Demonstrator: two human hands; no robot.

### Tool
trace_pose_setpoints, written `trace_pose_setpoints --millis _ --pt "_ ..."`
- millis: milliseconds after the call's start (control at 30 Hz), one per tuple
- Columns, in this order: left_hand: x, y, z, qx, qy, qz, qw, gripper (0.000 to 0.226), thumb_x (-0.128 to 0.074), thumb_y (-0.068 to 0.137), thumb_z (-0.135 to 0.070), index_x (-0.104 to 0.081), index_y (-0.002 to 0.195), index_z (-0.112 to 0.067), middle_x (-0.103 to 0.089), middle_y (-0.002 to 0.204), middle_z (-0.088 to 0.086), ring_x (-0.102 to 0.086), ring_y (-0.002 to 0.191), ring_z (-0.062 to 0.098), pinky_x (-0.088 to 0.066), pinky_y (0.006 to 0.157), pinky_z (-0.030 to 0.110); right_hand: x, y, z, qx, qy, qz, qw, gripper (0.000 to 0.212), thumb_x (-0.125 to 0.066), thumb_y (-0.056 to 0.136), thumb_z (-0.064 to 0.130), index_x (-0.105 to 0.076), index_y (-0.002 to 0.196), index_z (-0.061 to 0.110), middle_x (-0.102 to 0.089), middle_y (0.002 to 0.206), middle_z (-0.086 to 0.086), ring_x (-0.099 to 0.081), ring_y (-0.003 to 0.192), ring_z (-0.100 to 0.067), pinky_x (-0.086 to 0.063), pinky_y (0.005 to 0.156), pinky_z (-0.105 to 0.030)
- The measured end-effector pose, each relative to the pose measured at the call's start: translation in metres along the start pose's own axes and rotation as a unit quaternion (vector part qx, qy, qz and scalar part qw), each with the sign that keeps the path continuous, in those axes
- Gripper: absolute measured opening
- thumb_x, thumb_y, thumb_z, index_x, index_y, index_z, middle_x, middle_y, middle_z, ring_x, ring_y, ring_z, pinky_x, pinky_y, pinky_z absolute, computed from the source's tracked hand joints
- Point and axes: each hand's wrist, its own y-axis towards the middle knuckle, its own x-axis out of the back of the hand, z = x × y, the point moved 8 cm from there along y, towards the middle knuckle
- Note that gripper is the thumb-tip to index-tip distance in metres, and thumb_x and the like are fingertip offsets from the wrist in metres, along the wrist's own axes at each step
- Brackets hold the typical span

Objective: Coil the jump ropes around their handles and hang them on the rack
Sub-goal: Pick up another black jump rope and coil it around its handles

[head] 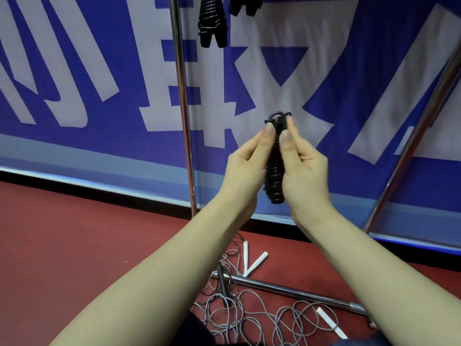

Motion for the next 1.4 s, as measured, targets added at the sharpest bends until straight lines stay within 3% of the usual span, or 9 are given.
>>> trace_pose_setpoints --millis 233,333,467,567,733,933,1100,1200,1400 --pt "0.019 0.006 -0.007 -0.036 0.061 -0.011 0.997 0.026 -0.054 0.100 -0.030 -0.068 0.116 -0.015 -0.073 0.088 0.001 -0.069 0.081 0.019 -0.059 0.067 0.037 -0.007 0.000 -0.012 -0.081 0.051 0.034 0.995 0.034 -0.046 0.103 0.020 -0.056 0.136 0.016 -0.068 0.111 0.016 -0.062 0.095 0.015 -0.045 0.071 -0.002" --pt "0.024 0.009 -0.015 -0.054 0.112 0.008 0.992 0.019 -0.052 0.100 -0.030 -0.069 0.108 -0.022 -0.073 0.085 0.006 -0.063 0.075 0.028 -0.056 0.062 0.040 0.006 0.007 -0.008 -0.077 0.031 0.003 0.997 0.017 -0.059 0.097 0.019 -0.072 0.108 0.017 -0.075 0.100 0.007 -0.067 0.091 0.001 -0.049 0.077 -0.009" --pt "0.031 0.011 -0.024 -0.071 0.141 0.013 0.987 0.015 -0.055 0.099 -0.026 -0.066 0.109 -0.025 -0.072 0.087 0.004 -0.063 0.071 0.014 -0.052 0.064 0.033 0.024 0.016 -0.014 -0.136 0.049 -0.042 0.989 0.012 -0.071 0.088 0.024 -0.068 0.087 0.012 -0.074 0.083 -0.005 -0.069 0.074 -0.016 -0.054 0.078 -0.033" --pt "0.034 0.011 -0.027 -0.075 0.142 0.015 0.987 0.014 -0.058 0.098 -0.025 -0.068 0.107 -0.026 -0.071 0.087 0.006 -0.060 0.073 0.020 -0.051 0.060 0.038 0.020 0.015 -0.020 -0.185 0.043 -0.013 0.982 0.022 -0.071 0.088 0.031 -0.058 0.087 0.013 -0.073 0.075 -0.002 -0.071 0.073 -0.017 -0.056 0.079 -0.036" --pt "0.033 0.010 -0.030 -0.084 0.149 0.047 0.984 0.017 -0.059 0.097 -0.022 -0.069 0.110 -0.025 -0.074 0.090 0.001 -0.063 0.077 0.020 -0.052 0.064 0.041 0.015 0.015 -0.027 -0.227 -0.018 0.039 0.973 0.029 -0.064 0.091 0.043 -0.071 0.093 0.015 -0.077 0.091 -0.001 -0.073 0.091 -0.016 -0.052 0.089 -0.039" --pt "0.031 0.011 -0.030 -0.085 0.116 0.070 0.987 0.027 -0.057 0.091 -0.033 -0.070 0.112 -0.023 -0.074 0.109 0.004 -0.068 0.094 0.019 -0.055 0.088 0.038 -0.001 0.018 -0.024 -0.213 0.173 0.058 0.960 0.023 -0.057 0.097 0.029 -0.063 0.108 0.010 -0.075 0.101 -0.006 -0.071 0.095 -0.015 -0.053 0.089 -0.036" --pt "0.032 0.016 -0.016 -0.051 0.080 0.050 0.994 0.033 -0.056 0.096 -0.034 -0.068 0.122 -0.017 -0.069 0.114 0.019 -0.064 0.090 0.031 -0.053 0.083 0.047 -0.007 0.024 -0.013 -0.203 0.339 0.020 0.918 0.017 -0.058 0.096 0.018 -0.066 0.091 0.004 -0.073 0.088 -0.006 -0.072 0.082 -0.013 -0.051 0.087 -0.030" --pt "0.034 0.018 -0.007 -0.012 0.053 0.025 0.998 0.034 -0.054 0.098 -0.034 -0.067 0.121 -0.012 -0.066 0.110 0.026 -0.061 0.083 0.029 -0.054 0.074 0.041 -0.011 0.026 -0.010 -0.192 0.322 0.025 0.927 0.023 -0.058 0.095 0.022 -0.072 0.078 0.014 -0.071 0.080 0.002 -0.067 0.075 -0.008 -0.045 0.078 -0.026" --pt "0.039 0.021 -0.001 0.000 0.031 0.006 1.000 0.035 -0.055 0.098 -0.034 -0.068 0.118 -0.007 -0.068 0.103 0.022 -0.060 0.079 0.030 -0.054 0.066 0.039 -0.015 0.028 -0.008 -0.168 0.295 0.031 0.940 0.007 -0.060 0.093 0.020 -0.066 0.093 0.018 -0.066 0.078 0.003 -0.060 0.073 -0.007 -0.039 0.069 -0.024"
